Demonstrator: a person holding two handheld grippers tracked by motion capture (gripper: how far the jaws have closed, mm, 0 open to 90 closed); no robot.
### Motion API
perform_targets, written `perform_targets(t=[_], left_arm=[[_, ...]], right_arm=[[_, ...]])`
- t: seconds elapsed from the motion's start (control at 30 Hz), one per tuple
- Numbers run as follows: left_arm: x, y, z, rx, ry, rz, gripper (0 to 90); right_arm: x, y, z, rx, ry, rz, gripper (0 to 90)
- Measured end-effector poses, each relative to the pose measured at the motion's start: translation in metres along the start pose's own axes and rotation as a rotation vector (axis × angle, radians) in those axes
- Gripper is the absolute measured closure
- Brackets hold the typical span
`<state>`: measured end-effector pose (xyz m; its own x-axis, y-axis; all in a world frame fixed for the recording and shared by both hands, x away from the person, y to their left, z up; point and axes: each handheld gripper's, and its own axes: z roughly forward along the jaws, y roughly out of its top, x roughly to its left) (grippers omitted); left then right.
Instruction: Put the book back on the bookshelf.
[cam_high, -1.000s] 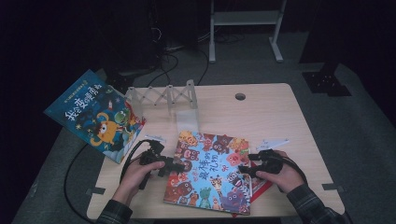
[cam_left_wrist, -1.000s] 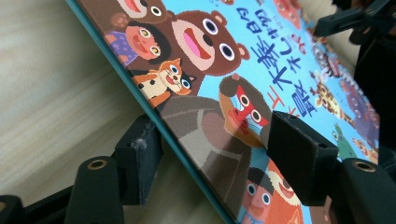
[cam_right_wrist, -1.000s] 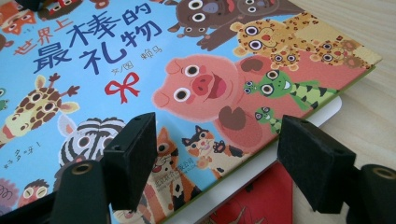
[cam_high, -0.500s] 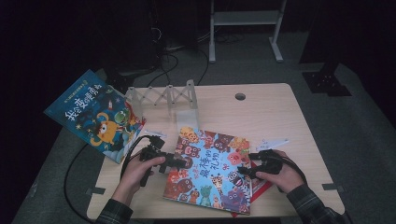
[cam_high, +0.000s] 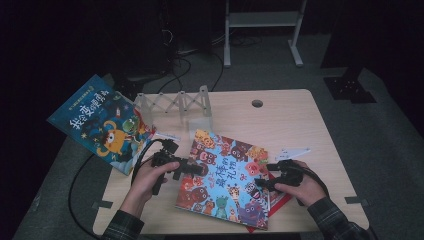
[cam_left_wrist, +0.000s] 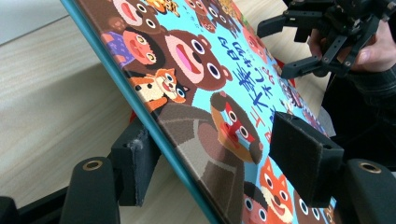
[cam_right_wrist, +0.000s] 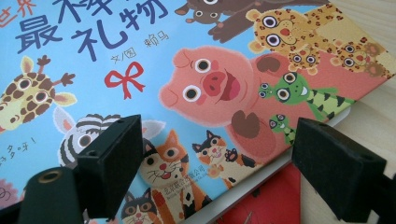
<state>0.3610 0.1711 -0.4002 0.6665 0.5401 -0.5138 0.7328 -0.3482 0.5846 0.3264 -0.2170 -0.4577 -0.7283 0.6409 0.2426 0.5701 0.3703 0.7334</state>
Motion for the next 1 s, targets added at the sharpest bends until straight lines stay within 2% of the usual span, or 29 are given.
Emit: perform_targets(t=[0.43, 0.67, 0.9, 1.0], left_arm=[[-0.012, 0.018, 0.002, 0.019, 0.001, 0.027, 30.6], [-0.019, 0.029, 0.004, 0.022, -0.014, 0.042, 30.8], [-0.02, 0.035, 0.001, 0.022, 0.022, 0.042, 45.1], [-0.019, 0.037, -0.001, 0.011, 0.005, 0.007, 48.6]], right_arm=[[-0.002, 0.0, -0.002, -0.007, 0.016, 0.012, 15.0], [-0.004, 0.0, -0.003, -0.014, 0.026, 0.011, 14.7], [-0.005, 0.0, -0.004, -0.021, 0.032, 0.005, 15.7], [-0.005, 0.0, -0.005, -0.023, 0.03, -0.001, 16.4]])
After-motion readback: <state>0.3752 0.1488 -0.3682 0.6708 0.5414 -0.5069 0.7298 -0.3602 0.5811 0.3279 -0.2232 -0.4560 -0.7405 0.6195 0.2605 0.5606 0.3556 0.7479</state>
